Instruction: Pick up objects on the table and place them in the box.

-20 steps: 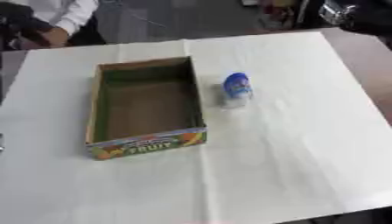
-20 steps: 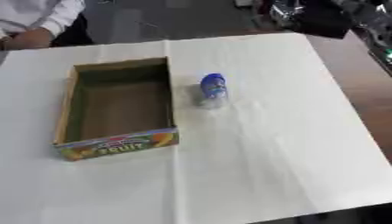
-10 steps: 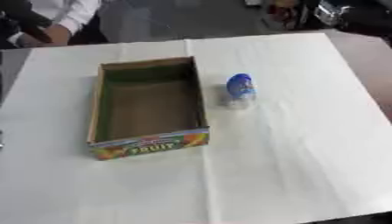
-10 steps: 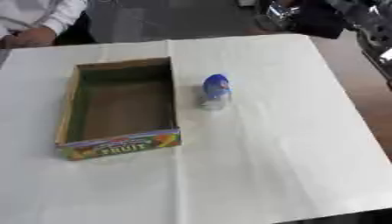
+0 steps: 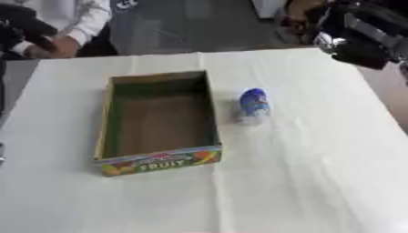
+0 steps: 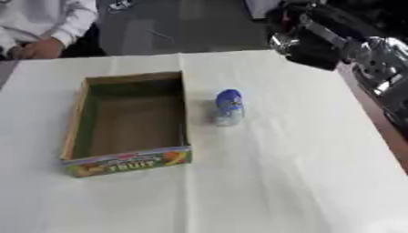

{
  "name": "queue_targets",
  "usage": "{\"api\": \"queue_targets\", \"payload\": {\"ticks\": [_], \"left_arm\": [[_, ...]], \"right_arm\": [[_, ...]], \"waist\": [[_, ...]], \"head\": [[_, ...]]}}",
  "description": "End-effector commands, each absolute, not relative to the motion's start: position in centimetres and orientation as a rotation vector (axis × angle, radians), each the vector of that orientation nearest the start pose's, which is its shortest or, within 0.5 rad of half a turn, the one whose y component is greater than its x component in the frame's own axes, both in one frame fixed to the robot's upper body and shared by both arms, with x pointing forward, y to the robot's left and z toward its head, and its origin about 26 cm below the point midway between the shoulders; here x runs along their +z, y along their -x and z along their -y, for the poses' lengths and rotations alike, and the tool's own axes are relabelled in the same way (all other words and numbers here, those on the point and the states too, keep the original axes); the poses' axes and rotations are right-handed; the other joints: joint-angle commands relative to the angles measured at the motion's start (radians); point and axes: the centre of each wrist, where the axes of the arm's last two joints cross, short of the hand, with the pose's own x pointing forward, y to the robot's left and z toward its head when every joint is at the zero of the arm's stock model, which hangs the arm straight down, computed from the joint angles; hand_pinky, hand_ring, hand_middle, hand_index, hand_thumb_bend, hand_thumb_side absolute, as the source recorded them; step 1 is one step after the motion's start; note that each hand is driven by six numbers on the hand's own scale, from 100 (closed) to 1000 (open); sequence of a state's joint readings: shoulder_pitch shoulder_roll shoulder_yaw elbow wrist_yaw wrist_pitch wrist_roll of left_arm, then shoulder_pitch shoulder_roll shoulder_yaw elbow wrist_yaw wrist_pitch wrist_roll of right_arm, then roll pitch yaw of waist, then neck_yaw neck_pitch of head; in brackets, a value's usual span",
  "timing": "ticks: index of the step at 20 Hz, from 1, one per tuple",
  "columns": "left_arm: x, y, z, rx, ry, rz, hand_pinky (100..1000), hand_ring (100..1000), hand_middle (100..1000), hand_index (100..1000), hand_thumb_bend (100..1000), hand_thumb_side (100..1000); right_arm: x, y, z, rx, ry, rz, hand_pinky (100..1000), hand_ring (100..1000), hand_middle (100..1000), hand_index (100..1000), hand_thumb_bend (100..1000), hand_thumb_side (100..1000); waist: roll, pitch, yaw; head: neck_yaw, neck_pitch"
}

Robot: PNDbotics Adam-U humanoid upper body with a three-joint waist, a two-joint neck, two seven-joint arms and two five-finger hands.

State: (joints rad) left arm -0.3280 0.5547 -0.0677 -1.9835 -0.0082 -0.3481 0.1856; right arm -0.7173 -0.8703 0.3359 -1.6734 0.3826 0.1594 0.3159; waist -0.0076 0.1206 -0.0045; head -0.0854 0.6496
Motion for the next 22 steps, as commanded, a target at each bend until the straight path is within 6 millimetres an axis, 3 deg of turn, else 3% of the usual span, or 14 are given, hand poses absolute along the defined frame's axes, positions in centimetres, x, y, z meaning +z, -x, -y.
{"api": "queue_targets", "payload": {"ticks": [1, 5, 12, 22], "left_arm": [[22.9, -29.9, -27.5, 0.677, 0.338, -3.478, 500, 580, 827, 732, 100, 855], [22.9, -29.9, -27.5, 0.680, 0.338, -3.476, 501, 581, 827, 732, 100, 855], [22.9, -30.0, -27.5, 0.681, 0.335, -3.474, 500, 581, 827, 732, 100, 856], [23.2, -30.1, -27.2, 0.673, 0.328, -3.467, 500, 581, 828, 732, 100, 845]], "right_arm": [[28.6, -36.2, 28.6, 1.373, 0.905, 1.677, 607, 748, 809, 935, 112, 1000], [28.0, -36.5, 28.5, 1.373, 0.895, 1.669, 612, 750, 812, 939, 107, 1000], [27.6, -36.7, 28.2, 1.374, 0.871, 1.657, 613, 752, 816, 946, 100, 1000], [26.6, -37.7, 26.7, 1.362, 0.859, 1.665, 599, 746, 816, 945, 100, 1000]], "waist": [[0.001, -0.009, 0.001], [0.001, -0.009, 0.002], [0.000, -0.011, 0.004], [0.002, -0.004, 0.012]], "head": [[0.001, -0.055], [0.001, -0.083], [0.001, -0.075], [-0.015, 0.020]]}}
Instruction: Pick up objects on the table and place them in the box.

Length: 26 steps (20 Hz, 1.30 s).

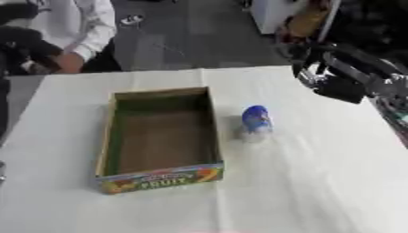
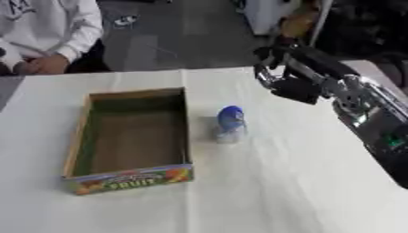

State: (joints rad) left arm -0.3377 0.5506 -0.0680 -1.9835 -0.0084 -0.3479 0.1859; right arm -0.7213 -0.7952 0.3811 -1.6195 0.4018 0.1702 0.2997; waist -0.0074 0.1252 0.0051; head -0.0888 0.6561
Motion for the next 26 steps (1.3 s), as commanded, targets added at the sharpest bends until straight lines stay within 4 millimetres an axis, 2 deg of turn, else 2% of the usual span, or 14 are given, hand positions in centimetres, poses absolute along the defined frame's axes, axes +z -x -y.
{"api": "queue_targets", "payload": {"ticks": [1, 3, 7, 12, 18, 19, 20, 26], "left_arm": [[23.2, -30.1, -27.1, 0.673, 0.325, -3.467, 499, 581, 828, 732, 100, 857], [23.2, -30.1, -27.0, 0.676, 0.317, -3.468, 498, 580, 829, 732, 100, 858], [23.1, -30.1, -26.7, 0.685, 0.295, -3.468, 498, 580, 829, 732, 100, 859], [23.2, -30.2, -26.5, 0.693, 0.279, -3.471, 498, 580, 829, 732, 100, 859], [23.2, -30.2, -26.5, 0.693, 0.273, -3.470, 498, 580, 829, 732, 100, 859], [23.2, -30.2, -26.5, 0.693, 0.273, -3.470, 498, 580, 829, 732, 100, 859], [23.2, -30.2, -26.5, 0.693, 0.271, -3.470, 497, 580, 829, 732, 100, 859], [23.3, -30.2, -26.4, 0.691, 0.263, -3.467, 497, 581, 829, 732, 100, 859]], "right_arm": [[26.4, -37.9, 26.7, 1.349, 0.867, 1.668, 589, 741, 816, 942, 100, 1000], [26.0, -38.4, 26.6, 1.320, 0.887, 1.668, 563, 736, 818, 942, 100, 1000], [25.3, -39.7, 26.2, 1.248, 0.936, 1.673, 565, 752, 828, 949, 110, 1000], [24.3, -41.1, 25.6, 1.128, 0.986, 1.719, 565, 768, 847, 960, 144, 979], [22.8, -41.8, 25.0, 1.163, 0.969, 1.697, 591, 782, 844, 964, 134, 1000], [22.7, -41.9, 25.0, 1.171, 0.965, 1.691, 594, 785, 845, 964, 152, 978], [22.4, -42.0, 24.9, 1.179, 0.962, 1.684, 597, 786, 846, 963, 137, 1000], [20.2, -42.6, 24.2, 1.212, 0.945, 1.647, 604, 800, 857, 975, 144, 988]], "waist": [[0.002, -0.007, 0.004], [0.003, -0.005, 0.006], [0.007, -0.002, 0.010], [0.007, -0.003, 0.011], [0.008, -0.006, 0.011], [0.008, -0.006, 0.011], [0.008, -0.006, 0.011], [0.009, -0.003, 0.015]], "head": [[-0.013, 0.016], [-0.018, 0.017], [-0.038, 0.016], [-0.084, 0.004], [-0.084, 0.002], [-0.084, 0.002], [-0.084, 0.001], [-0.082, -0.001]]}}
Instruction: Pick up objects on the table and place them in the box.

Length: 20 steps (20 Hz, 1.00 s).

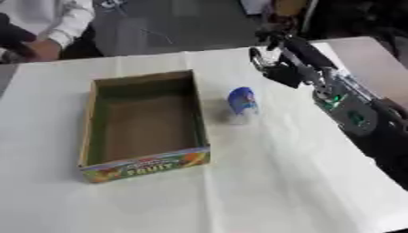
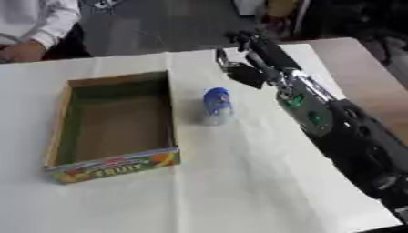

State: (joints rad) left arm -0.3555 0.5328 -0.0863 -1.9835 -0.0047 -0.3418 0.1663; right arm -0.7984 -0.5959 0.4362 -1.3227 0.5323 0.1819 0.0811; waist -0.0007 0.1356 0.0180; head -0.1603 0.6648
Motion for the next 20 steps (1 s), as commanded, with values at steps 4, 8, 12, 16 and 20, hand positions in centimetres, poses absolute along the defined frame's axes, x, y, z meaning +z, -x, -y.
{"api": "queue_targets", "payload": {"ticks": [4, 8, 12, 16, 20], "left_arm": [[23.3, -30.2, -26.4, 0.696, 0.259, -3.466, 497, 581, 829, 732, 100, 859], [23.3, -30.2, -26.3, 0.695, 0.256, -3.464, 497, 581, 829, 732, 100, 859], [23.4, -30.2, -26.3, 0.696, 0.253, -3.463, 497, 581, 829, 732, 100, 859], [23.4, -30.2, -26.3, 0.697, 0.249, -3.462, 497, 585, 829, 732, 100, 860], [23.5, -30.2, -26.2, 0.694, 0.243, -3.460, 497, 586, 829, 732, 100, 860]], "right_arm": [[19.3, -42.9, 23.9, 1.153, 0.965, 1.691, 597, 807, 862, 982, 155, 948], [18.0, -43.4, 23.6, 1.132, 0.950, 1.682, 661, 839, 896, 1000, 134, 954], [17.5, -43.7, 23.6, 1.127, 0.932, 1.662, 672, 843, 915, 1000, 120, 959], [17.3, -43.9, 23.6, 1.142, 0.927, 1.643, 679, 840, 919, 1000, 113, 965], [16.9, -44.2, 23.7, 1.155, 0.921, 1.608, 681, 836, 918, 1000, 104, 974]], "waist": [[0.001, -0.015, 0.003], [0.000, -0.017, 0.004], [0.000, -0.018, 0.005], [0.001, -0.017, 0.005], [0.002, -0.014, 0.007]], "head": [[-0.009, -0.008], [-0.019, -0.008], [-0.026, -0.009], [-0.028, -0.011], [-0.035, -0.011]]}}
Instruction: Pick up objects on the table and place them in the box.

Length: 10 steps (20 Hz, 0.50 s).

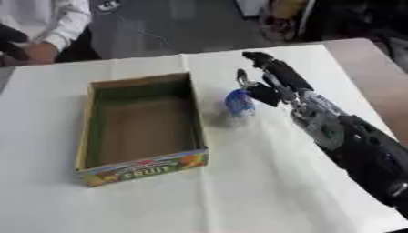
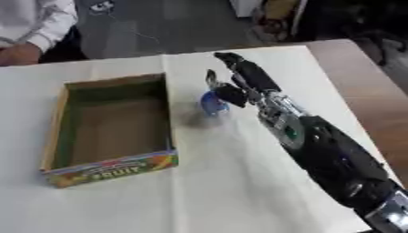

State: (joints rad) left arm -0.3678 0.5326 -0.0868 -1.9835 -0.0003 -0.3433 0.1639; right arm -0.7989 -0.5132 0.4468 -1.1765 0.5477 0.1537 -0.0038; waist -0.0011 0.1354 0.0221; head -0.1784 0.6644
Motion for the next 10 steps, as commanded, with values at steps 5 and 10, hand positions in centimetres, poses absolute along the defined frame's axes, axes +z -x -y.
{"api": "queue_targets", "payload": {"ticks": [5, 10], "left_arm": [[23.7, -30.3, -26.1, 0.686, 0.234, -3.454, 497, 586, 829, 732, 100, 860], [23.9, -30.4, -25.9, 0.672, 0.220, -3.449, 496, 586, 830, 732, 100, 861]], "right_arm": [[16.5, -44.3, 24.1, 1.183, 0.924, 1.585, 685, 831, 916, 1000, 110, 974], [17.7, -44.7, 24.4, 1.164, 0.913, 1.583, 674, 824, 915, 1000, 100, 986]], "waist": [[0.001, -0.009, 0.007], [0.005, 0.002, 0.015]], "head": [[-0.021, -0.017], [-0.021, -0.028]]}}
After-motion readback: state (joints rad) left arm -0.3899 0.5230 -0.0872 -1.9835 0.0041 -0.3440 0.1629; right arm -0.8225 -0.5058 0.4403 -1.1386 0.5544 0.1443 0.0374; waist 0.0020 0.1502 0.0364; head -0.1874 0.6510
